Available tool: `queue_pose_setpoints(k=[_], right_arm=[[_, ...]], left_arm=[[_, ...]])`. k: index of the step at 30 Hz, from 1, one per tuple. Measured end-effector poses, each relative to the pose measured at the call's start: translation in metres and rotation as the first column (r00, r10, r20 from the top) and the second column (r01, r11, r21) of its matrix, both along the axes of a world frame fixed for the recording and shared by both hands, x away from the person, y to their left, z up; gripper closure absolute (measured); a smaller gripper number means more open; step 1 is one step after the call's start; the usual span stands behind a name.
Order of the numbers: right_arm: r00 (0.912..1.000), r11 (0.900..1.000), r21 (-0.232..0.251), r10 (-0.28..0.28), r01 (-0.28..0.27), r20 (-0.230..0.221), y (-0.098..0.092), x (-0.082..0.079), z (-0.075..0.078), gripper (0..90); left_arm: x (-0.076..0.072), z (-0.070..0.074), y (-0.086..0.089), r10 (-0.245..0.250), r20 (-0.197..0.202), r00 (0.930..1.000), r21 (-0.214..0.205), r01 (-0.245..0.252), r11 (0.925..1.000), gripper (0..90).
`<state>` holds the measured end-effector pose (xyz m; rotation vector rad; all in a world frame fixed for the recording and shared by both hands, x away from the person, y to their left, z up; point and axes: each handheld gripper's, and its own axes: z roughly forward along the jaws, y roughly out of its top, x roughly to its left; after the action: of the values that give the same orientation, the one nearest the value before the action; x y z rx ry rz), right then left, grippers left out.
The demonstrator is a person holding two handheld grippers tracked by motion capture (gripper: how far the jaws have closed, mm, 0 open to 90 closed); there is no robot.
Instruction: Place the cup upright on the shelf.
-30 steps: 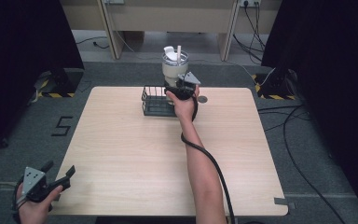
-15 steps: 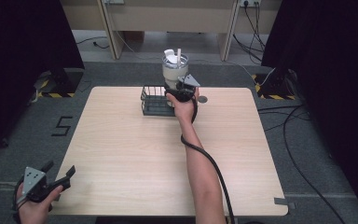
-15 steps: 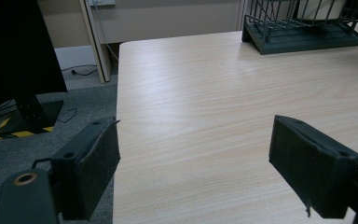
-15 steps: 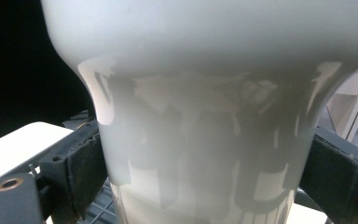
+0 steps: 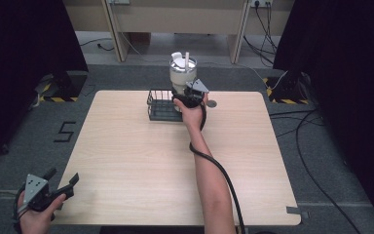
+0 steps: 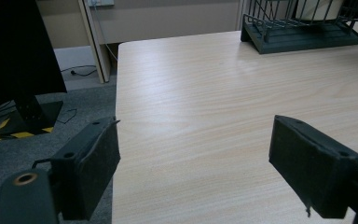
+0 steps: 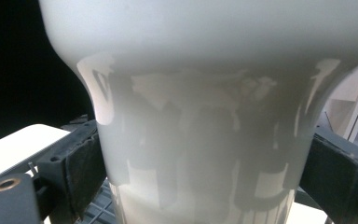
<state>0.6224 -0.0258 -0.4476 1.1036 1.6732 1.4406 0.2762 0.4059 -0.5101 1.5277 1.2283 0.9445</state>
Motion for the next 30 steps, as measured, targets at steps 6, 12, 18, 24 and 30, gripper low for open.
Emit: queue_pose_setpoints(k=[6, 12, 18, 24, 30], right_arm=[[0.9999, 1.0, 0.001, 0.003, -0.003, 0.014, -0.001, -0.002, -0.001, 7.3], [0.9999, 0.9999, 0.01, -0.004, 0.004, 0.016, 0.002, -0.002, 0.001, 1.5], [0.9998, 0.9998, 0.014, -0.015, 0.015, 0.012, 0.002, -0.003, -0.002, 2.3], [0.9999, 1.0, 0.005, -0.003, 0.003, 0.017, 0.001, -0.007, -0.001, 6.7], [0.9998, 1.0, -0.007, -0.006, 0.006, 0.016, 0.001, -0.011, 0.0, 8.8]], left_arm=[[0.0, 0.0, 0.0, 0.0, 0.0, 1.0, 0.001, 0.0, 1.0, 15.3], [0.0, 0.0, 0.0, -0.001, 0.0, 1.0, 0.001, 0.001, 1.0, 15.4], [0.0, 0.0, 0.0, 0.0, 0.001, 1.0, 0.001, 0.0, 1.0, 15.4], [0.0, 0.0, 0.0, -0.001, 0.001, 1.0, 0.002, 0.001, 1.0, 15.3], [0.0, 0.0, 0.0, -0.001, 0.002, 1.0, 0.003, 0.001, 1.0, 15.3]])
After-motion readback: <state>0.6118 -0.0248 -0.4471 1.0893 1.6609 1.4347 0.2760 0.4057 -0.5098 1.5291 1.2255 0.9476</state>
